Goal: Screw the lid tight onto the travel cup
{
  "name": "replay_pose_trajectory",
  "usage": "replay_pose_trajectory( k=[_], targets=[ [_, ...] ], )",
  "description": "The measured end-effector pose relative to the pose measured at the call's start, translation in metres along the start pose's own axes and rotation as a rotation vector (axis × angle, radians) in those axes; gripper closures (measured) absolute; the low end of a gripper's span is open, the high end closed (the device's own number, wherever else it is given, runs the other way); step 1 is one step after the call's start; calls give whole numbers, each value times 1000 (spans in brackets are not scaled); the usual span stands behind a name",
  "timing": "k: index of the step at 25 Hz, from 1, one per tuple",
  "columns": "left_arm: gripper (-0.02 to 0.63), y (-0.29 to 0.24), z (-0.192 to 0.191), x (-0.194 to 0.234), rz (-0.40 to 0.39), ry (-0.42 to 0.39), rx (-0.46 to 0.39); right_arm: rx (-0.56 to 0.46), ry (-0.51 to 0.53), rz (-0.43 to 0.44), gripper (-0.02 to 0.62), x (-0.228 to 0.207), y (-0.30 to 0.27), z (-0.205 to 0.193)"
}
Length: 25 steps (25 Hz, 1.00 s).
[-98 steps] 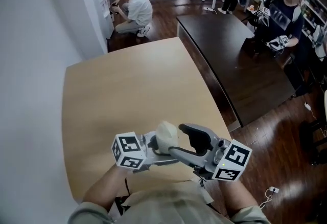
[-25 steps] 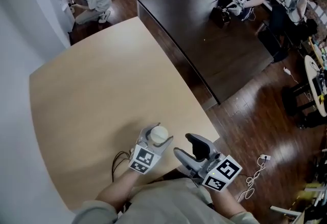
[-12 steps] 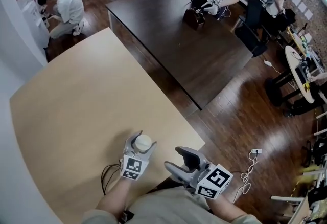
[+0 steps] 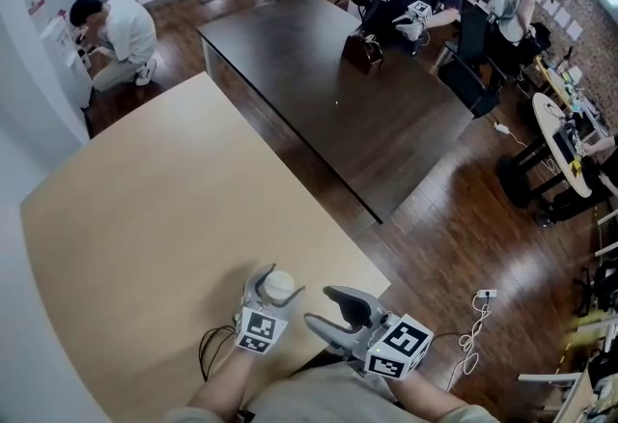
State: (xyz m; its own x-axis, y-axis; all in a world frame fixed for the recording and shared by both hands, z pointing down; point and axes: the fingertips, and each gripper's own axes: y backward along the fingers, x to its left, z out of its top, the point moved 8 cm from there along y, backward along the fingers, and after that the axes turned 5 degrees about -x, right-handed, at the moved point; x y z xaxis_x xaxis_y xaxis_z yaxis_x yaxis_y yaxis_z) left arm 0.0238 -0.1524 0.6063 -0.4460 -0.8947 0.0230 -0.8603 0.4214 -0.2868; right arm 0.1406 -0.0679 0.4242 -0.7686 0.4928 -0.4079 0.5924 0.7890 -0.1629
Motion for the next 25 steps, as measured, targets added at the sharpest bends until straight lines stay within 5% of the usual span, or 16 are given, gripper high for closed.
replay_pose_trajectory(
  k=[5,11,14,17,20,25],
  targets=[
    [176,5,-1,-8,-38,6,20,-24,6,-15,342,1,-1,2],
    [180,43,6,4,10,69,-12,-43,10,-30,342,9,-10,1],
    [312,83,19,-1,40,144,-105,-67,25,-52,342,18,-10,2],
    [590,134,35,-12,77,200,-203,-98,56,-96,392,37,-6,1],
    [604,173,45,-22,87,271,-249,-114,84,-164,544,59,-1,-9],
    [604,210,61,-29,77,301,-257,-57,115,-185,594,93,-3,-42]
  ],
)
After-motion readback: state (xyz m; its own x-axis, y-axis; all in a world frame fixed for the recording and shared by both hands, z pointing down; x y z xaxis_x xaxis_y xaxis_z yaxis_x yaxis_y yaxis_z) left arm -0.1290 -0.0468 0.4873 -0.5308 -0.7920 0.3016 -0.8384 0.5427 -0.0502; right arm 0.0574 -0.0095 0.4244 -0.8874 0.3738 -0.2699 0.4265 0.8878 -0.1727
